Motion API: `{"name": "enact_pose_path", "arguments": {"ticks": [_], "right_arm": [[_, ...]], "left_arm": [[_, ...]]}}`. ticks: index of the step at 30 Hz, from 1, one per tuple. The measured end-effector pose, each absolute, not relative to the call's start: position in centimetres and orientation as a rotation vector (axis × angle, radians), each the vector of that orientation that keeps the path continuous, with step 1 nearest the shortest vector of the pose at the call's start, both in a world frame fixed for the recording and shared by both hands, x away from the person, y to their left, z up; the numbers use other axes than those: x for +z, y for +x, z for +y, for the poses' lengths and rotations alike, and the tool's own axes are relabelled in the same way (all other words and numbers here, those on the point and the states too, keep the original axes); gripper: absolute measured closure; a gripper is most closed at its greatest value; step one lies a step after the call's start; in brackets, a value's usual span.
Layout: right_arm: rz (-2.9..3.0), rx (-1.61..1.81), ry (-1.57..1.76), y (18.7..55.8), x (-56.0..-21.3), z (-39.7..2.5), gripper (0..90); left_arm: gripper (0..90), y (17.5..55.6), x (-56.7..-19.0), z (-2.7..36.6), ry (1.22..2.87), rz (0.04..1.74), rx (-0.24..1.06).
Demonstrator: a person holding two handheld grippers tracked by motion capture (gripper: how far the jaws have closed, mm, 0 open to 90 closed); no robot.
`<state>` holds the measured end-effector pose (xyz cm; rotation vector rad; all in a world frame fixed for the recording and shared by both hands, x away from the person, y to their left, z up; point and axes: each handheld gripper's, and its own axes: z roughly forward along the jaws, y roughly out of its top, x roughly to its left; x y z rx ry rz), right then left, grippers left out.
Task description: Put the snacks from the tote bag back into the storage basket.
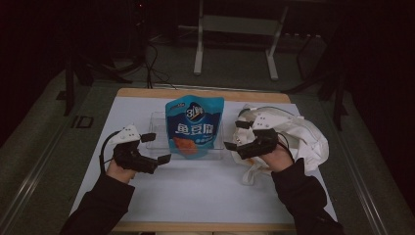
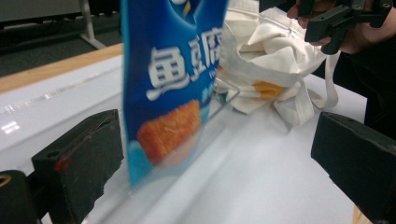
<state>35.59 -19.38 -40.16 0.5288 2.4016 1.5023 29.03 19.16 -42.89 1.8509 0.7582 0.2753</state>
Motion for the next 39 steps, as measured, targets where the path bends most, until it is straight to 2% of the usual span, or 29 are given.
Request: {"name": "enact_pose_path", "arguments": {"ticks": [14,24,39], "right_arm": [[2.382,1.514,0.589,32.3,-42.5,-22.2,14.3],[2.389,1.501,0.608,30.0,-44.4,-23.6,14.3],[2.386,1.47,0.616,27.9,-46.2,-24.6,14.4]], "left_arm": [[2.4,25.9,-44.9,15.9,1.9,0.699,0.167],[2.4,24.5,-45.9,13.6,1.92,0.644,0.166],[2.4,24.5,-48.1,11.7,1.987,0.634,0.144]]}}
